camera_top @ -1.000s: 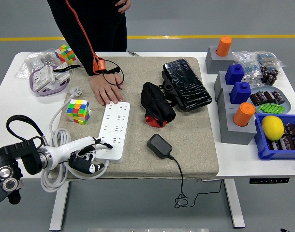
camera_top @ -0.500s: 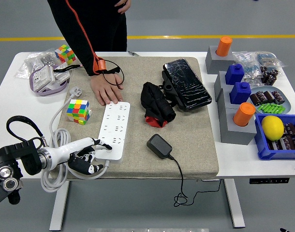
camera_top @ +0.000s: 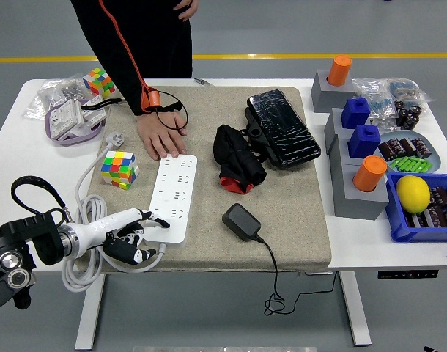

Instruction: Pull the plug out and thorw away

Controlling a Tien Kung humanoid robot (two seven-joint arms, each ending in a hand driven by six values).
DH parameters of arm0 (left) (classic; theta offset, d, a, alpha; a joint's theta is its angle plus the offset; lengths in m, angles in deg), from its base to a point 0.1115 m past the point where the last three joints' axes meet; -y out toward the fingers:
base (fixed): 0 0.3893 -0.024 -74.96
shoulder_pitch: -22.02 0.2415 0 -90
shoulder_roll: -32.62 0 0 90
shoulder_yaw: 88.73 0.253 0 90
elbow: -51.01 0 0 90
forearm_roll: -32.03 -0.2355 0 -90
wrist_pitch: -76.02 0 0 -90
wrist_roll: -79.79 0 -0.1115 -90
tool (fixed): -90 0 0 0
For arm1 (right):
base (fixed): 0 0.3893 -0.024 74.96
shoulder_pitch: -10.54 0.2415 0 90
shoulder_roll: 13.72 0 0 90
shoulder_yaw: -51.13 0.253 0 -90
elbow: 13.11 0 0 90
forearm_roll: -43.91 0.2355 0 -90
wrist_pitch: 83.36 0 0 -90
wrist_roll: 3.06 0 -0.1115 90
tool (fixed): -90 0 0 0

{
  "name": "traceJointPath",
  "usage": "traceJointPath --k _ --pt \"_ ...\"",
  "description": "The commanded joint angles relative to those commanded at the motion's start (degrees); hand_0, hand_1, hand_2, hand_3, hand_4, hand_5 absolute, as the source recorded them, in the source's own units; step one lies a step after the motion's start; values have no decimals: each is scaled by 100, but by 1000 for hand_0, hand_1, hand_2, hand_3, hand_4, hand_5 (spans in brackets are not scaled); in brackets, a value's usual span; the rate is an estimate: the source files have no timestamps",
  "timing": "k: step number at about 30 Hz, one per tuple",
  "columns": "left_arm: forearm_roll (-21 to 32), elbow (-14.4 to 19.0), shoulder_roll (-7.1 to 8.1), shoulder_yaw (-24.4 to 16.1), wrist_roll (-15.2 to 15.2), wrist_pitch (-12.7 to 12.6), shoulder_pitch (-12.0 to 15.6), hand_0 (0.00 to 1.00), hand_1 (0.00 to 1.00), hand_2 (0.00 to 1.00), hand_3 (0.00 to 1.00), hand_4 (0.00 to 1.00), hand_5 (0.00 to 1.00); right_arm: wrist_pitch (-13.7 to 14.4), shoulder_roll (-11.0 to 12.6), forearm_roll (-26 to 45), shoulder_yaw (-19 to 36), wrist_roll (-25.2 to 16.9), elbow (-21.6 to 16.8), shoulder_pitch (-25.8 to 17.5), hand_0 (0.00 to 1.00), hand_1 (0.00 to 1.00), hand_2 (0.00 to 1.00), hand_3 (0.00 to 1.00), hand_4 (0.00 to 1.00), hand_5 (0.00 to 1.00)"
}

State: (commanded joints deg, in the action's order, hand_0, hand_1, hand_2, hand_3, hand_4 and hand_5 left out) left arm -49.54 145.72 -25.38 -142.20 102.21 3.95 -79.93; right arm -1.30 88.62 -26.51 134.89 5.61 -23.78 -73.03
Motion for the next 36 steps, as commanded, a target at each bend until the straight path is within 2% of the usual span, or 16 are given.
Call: traceJointPath --k 4,8,11,12,14,15,20,21,27,28,33,34,36 --pt "6 267 40 -281 -102 -37 -9 59 61 137 815 584 2 1 1 -4 8 0 1 1 637 676 683 597 998 470" --pt "-73 435 115 -356 -333 -121 -77 59 61 137 815 584 2 6 3 5 8 -3 -5 11 637 676 683 597 998 470" --pt "-284 425 103 -380 -710 -329 -141 60 61 141 803 580 2 5 -2 -1 7 -2 -3 14 639 676 683 597 998 469" --pt "-448 368 65 -397 -934 -488 -187 60 61 141 803 580 2 4 -6 6 1 -3 -3 13 639 676 683 597 998 469" --pt "-571 264 4 -415 -1185 -660 -253 60 61 141 803 580 2 3 -10 10 -4 -3 -3 13 639 676 683 597 998 469" --pt "-598 188 -43 -434 -1269 -730 -292 144 121 248 739 678 202 2 -12 7 -4 -2 -1 15 640 676 683 596 998 469" --pt "-836 -209 -304 -587 -1444 -844 -458 144 121 248 739 678 202 6 -13 3 -7 -1 1 19 640 676 683 596 998 469" --pt "-882 -267 -344 -620 -1476 -869 -479 240 215 397 818 954 543 7 -13 6 -9 -1 1 18 637 676 683 596 998 469" --pt "-1072 -574 -563 -816 -1551 -962 -622 240 215 397 818 954 543 3 -13 7 -8 2 4 35 637 676 683 596 998 469" --pt "-1096 -610 -589 -839 -1555 -969 -639 535 687 709 826 998 610 4 -13 6 -5 2 5 37 638 676 683 596 998 469" --pt "-1212 -766 -735 -1003 -1569 -995 -669 535 687 709 826 998 610 4 -17 -1 19 1 5 56 638 676 683 596 998 469" --pt "-1231 -790 -767 -1048 -1580 -1009 -657 826 887 858 883 998 676 4 -21 -3 22 1 7 59 638 676 683 596 998 469" --pt "-1233 -815 -792 -1081 -1562 -1002 -649 826 887 858 883 998 676 2 -24 0 16 0 7 59 638 676 683 596 998 469"
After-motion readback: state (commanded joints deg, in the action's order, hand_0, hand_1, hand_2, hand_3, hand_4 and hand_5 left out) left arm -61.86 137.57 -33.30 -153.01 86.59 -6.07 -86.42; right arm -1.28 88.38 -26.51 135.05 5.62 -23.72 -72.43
